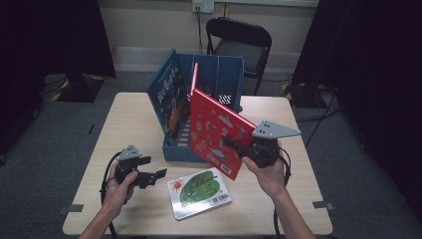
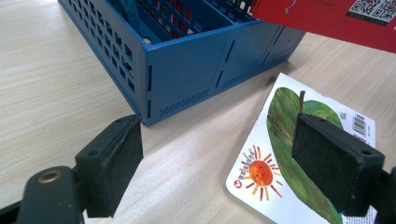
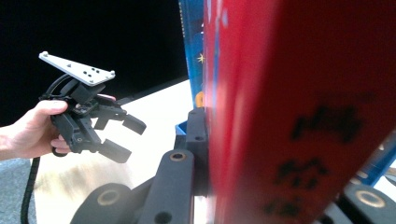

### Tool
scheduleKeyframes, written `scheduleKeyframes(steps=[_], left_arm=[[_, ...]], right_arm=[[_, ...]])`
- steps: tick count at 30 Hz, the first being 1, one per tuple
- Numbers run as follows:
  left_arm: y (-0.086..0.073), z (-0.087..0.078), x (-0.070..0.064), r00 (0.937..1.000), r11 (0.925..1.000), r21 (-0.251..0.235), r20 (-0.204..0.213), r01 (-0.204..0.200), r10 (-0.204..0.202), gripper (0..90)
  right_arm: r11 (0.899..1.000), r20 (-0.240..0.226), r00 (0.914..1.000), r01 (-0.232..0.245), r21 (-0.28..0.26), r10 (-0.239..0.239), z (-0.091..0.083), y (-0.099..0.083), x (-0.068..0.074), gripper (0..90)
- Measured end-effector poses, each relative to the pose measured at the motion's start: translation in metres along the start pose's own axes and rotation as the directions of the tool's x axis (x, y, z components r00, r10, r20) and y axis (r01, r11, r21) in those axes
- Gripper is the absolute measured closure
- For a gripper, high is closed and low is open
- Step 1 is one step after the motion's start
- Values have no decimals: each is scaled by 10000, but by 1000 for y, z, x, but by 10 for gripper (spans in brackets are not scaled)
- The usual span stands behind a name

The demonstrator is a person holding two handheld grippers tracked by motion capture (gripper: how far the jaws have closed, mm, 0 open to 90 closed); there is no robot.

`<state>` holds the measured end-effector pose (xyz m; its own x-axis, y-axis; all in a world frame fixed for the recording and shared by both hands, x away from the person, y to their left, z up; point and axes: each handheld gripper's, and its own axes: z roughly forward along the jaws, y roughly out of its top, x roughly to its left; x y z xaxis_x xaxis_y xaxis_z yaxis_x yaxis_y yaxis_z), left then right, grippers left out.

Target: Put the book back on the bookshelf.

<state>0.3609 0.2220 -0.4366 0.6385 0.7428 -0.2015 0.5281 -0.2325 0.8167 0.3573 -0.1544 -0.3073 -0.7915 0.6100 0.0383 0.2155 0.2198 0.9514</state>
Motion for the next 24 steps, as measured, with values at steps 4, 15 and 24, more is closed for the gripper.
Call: scheduleKeyframes(steps=[4, 15, 24], left_arm=[[0, 0, 0, 10000, 10000, -5, -15, -24, 24, 158], [0, 1, -1, 10000, 9999, 57, -43, -89, 89, 158], [0, 0, 0, 10000, 10000, -5, -70, -49, 49, 158]], right_arm=[[9999, 180, 9998, -112, -50, 113, -4, 2, -4, 805], [9994, 1046, 9941, -256, -224, 278, -2, 14, -15, 805], [9991, 1247, 9915, -325, -289, 358, 9, 26, -17, 805]])
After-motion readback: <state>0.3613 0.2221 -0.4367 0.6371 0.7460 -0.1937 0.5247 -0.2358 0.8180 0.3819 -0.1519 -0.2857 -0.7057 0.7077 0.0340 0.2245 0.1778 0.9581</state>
